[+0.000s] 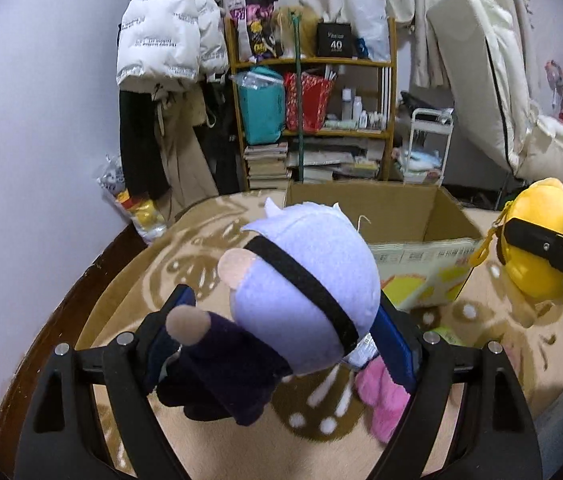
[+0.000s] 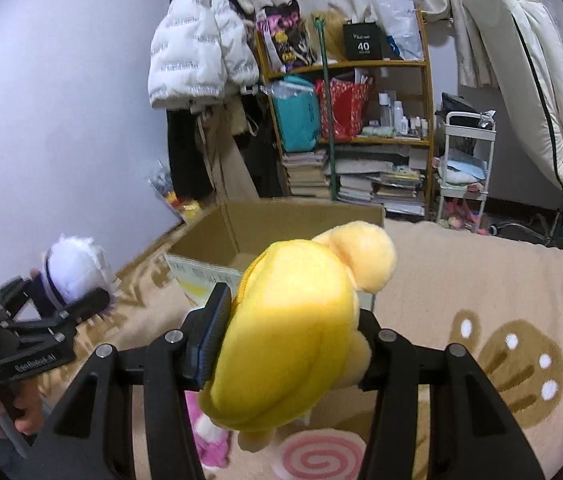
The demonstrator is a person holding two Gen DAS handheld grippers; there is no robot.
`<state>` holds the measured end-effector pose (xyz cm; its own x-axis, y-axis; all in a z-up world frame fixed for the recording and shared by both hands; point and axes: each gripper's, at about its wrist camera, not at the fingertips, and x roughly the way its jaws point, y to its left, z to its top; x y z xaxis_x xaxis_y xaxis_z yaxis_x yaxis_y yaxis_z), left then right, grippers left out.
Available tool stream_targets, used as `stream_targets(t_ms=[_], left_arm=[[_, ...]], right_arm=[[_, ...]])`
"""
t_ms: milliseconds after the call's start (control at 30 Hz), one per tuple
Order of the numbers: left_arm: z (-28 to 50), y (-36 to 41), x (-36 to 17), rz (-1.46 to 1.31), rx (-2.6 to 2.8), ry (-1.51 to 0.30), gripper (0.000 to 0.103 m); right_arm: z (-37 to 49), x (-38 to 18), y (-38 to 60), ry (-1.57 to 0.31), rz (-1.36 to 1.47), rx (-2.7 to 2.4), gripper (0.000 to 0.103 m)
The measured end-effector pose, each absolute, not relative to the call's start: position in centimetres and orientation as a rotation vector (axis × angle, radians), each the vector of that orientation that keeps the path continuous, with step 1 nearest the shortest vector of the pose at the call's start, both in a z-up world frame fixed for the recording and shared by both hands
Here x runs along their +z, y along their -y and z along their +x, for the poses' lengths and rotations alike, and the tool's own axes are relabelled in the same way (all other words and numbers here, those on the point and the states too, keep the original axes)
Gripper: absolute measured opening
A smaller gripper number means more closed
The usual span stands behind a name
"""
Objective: Organize soft objects
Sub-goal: 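Lift the doll with the left tool while the right tool carries the yellow plush over the box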
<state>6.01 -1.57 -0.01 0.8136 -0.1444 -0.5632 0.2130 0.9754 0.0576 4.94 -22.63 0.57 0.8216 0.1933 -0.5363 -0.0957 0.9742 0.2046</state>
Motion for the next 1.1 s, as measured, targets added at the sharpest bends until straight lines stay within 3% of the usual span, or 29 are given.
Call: stream_targets(t_ms=[733,1100], left_arm=[[13.2,3.7,5.9,0.09,-0.208,-0.397,0.084],[16.6,5.4,3.2,0.095,-0.204,-0.447,0.084]], right_arm=[[11.1,5.5,23.4,-0.453,0.047,0.104,0.054],[14.4,3.1,22.8,-0.489,0.017,0.102,0.054]])
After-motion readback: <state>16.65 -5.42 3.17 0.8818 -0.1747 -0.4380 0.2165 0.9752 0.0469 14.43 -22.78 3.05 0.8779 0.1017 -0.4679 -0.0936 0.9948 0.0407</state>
